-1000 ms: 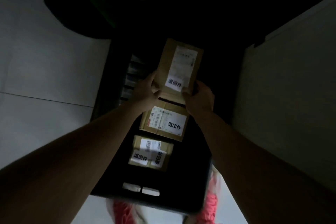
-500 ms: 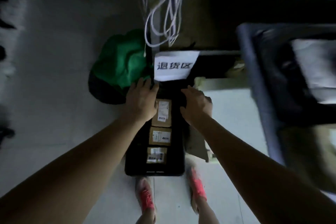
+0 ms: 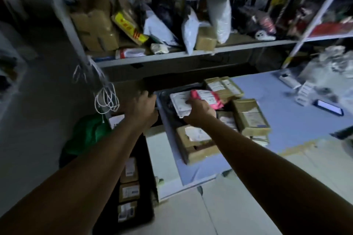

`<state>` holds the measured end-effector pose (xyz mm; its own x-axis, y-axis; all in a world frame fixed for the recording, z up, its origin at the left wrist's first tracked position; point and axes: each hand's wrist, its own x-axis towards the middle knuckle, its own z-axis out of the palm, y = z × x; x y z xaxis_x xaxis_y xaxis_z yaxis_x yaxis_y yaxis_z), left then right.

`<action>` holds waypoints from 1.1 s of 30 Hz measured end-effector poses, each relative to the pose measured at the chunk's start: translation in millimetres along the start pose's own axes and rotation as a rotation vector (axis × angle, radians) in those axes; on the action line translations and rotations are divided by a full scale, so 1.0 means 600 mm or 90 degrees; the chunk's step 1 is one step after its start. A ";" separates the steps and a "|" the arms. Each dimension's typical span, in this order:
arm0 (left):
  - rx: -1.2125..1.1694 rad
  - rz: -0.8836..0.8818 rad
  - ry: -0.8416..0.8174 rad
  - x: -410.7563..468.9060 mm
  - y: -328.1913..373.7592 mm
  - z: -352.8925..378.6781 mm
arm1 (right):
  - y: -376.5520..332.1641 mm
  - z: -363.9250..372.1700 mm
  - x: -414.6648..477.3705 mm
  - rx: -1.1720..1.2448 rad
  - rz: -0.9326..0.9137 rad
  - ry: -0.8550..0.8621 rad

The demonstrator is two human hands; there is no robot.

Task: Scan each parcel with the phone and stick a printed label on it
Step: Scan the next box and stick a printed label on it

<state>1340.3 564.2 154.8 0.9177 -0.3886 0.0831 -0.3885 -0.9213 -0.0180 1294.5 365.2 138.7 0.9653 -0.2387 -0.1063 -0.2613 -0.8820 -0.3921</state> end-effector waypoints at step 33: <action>-0.708 -0.271 -0.004 0.267 0.739 0.266 | 0.715 -0.121 0.218 0.410 0.184 0.012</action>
<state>1328.1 90.8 1.3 0.9896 -0.0575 -0.1316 0.0910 -0.4577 0.8844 1308.8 -73.6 22.9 0.8558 -0.4387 -0.2743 -0.4494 -0.3677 -0.8141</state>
